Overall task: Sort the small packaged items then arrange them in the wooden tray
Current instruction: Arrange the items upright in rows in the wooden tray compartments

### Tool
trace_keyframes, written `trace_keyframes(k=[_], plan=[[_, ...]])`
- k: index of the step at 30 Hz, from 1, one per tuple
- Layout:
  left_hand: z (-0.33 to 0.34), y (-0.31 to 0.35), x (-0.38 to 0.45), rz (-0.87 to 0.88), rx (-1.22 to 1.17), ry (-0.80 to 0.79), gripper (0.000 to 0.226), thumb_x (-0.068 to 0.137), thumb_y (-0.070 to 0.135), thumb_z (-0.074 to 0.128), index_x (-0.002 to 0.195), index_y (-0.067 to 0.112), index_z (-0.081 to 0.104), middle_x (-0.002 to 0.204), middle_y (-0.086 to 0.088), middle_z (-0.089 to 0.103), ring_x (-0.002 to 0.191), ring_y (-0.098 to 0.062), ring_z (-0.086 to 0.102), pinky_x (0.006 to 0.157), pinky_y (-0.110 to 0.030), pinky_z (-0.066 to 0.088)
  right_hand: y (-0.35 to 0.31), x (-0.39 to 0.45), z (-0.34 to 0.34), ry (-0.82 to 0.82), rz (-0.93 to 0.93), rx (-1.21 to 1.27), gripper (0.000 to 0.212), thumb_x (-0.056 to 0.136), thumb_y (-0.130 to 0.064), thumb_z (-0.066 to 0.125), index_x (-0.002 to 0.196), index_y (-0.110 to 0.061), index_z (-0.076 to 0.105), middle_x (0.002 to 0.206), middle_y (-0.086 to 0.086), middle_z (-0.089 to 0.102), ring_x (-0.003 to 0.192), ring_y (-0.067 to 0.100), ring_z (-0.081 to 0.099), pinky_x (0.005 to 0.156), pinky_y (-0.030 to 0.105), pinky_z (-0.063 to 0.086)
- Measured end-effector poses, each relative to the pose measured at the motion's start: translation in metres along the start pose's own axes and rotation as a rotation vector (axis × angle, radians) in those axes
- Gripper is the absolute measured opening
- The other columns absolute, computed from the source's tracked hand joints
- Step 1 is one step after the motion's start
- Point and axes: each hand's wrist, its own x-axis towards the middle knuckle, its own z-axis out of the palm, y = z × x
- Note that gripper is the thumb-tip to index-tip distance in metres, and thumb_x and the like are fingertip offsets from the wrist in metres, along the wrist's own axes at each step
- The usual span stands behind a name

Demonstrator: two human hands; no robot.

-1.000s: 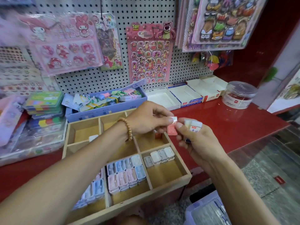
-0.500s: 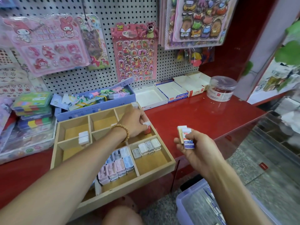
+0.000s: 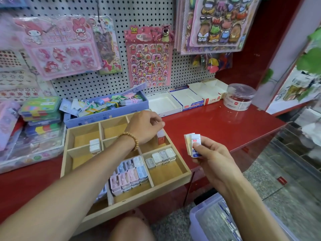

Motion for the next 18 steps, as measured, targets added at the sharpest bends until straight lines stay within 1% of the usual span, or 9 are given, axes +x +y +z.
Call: trace_keyframes(k=[1,3,5,6,8,11,13,15,18], plan=[[-0.004,0.007,-0.005,-0.011,-0.132,-0.026,0.007,0.088,0.03,0.069,0.088,0.023,0.073,0.081,0.001,0.071,0.071,-0.014,0.07,0.069,-0.029,0.058,-0.001,0.0,0.003,-0.001,-0.016,-0.015,0.021,0.097,-0.001,0.055,0.108,-0.009,0.071,0.081,0.004,0.072,0.064,0.007,0.06,0.058,0.019,0.046],[-0.015,0.019,-0.017,-0.034,-0.357,-0.149,0.005,0.086,0.026,0.072,0.087,0.022,0.073,0.083,-0.007,0.073,0.069,-0.021,0.072,0.061,-0.028,0.058,-0.003,-0.001,0.014,-0.015,-0.043,-0.017,0.018,0.097,-0.001,0.055,0.106,-0.008,0.07,0.083,0.007,0.074,0.063,0.009,0.062,0.057,0.02,0.047],[-0.024,0.023,-0.026,-0.007,-0.409,-0.25,0.012,0.08,0.019,0.078,0.091,0.018,0.073,0.08,-0.005,0.071,0.064,-0.027,0.069,0.057,-0.027,0.056,-0.005,-0.002,0.029,-0.051,-0.053,0.006,0.016,0.097,-0.002,0.057,0.108,-0.005,0.068,0.086,0.013,0.075,0.069,0.015,0.067,0.063,0.026,0.052],[-0.029,0.022,-0.029,0.006,-0.419,-0.281,0.018,0.077,0.012,0.08,0.093,0.015,0.073,0.078,-0.002,0.068,0.061,-0.026,0.065,0.056,-0.025,0.055,-0.006,-0.003,0.037,-0.068,-0.054,0.011,0.015,0.096,-0.002,0.058,0.109,-0.003,0.067,0.088,0.015,0.075,0.073,0.019,0.068,0.068,0.03,0.054],[-0.039,0.017,-0.031,0.003,-0.428,-0.285,0.024,0.075,0.002,0.079,0.095,0.014,0.072,0.08,-0.002,0.063,0.059,-0.018,0.06,0.056,-0.022,0.054,-0.008,-0.003,0.053,-0.08,-0.06,0.022,0.013,0.095,-0.001,0.06,0.106,-0.001,0.066,0.086,0.016,0.075,0.074,0.022,0.069,0.07,0.032,0.055],[-0.062,0.003,-0.031,-0.044,-0.44,-0.205,0.024,0.076,-0.003,0.077,0.091,0.014,0.072,0.081,-0.007,0.062,0.054,-0.009,0.061,0.056,-0.02,0.055,-0.01,-0.001,0.067,-0.029,-0.091,0.0,0.003,0.092,-0.005,0.067,0.091,-0.008,0.068,0.079,0.012,0.072,0.07,0.02,0.066,0.074,0.037,0.054],[-0.077,-0.012,-0.031,-0.066,-0.381,-0.13,0.021,0.077,-0.004,0.076,0.089,0.013,0.071,0.077,-0.005,0.06,0.055,-0.01,0.061,0.055,-0.022,0.056,-0.009,0.0,0.067,0.028,-0.117,-0.085,0.007,0.088,-0.012,0.073,0.082,-0.014,0.071,0.077,0.01,0.07,0.069,0.019,0.063,0.075,0.041,0.052],[-0.086,-0.028,-0.03,-0.065,-0.204,-0.097,0.018,0.077,0.001,0.078,0.091,0.01,0.072,0.077,-0.002,0.059,0.063,-0.013,0.059,0.063,-0.028,0.056,-0.008,-0.001,0.064,0.068,-0.119,-0.108,0.007,0.087,-0.013,0.075,0.082,-0.015,0.071,0.072,0.006,0.068,0.061,0.012,0.059,0.069,0.036,0.049],[-0.082,-0.05,-0.029,-0.058,0.081,-0.149,0.017,0.076,0.012,0.081,0.088,0.016,0.07,0.081,0.003,0.064,0.076,-0.013,0.06,0.07,-0.025,0.052,-0.004,-0.004,0.062,0.079,-0.079,-0.087,0.007,0.086,-0.014,0.076,0.088,-0.011,0.069,0.071,0.005,0.068,0.057,0.011,0.056,0.057,0.027,0.045]])
